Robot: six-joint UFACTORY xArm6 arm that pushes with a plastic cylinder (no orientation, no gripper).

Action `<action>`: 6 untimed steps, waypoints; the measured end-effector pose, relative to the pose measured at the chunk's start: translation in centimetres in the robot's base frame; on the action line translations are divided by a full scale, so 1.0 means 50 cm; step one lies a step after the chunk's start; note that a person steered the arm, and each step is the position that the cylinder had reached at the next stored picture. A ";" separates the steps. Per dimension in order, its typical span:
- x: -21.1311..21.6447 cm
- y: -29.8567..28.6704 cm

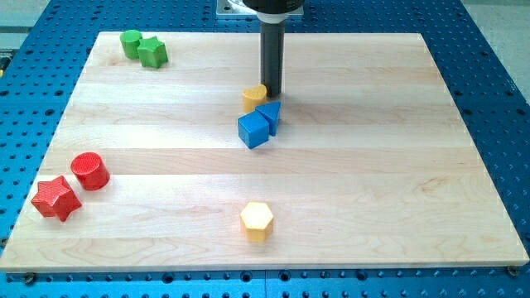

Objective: Slide the yellow heart into the hexagon

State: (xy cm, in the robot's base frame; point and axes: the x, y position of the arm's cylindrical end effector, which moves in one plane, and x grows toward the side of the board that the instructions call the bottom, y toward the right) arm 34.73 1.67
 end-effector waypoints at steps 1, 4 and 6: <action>0.040 -0.150; 0.267 -0.298; 0.232 -0.166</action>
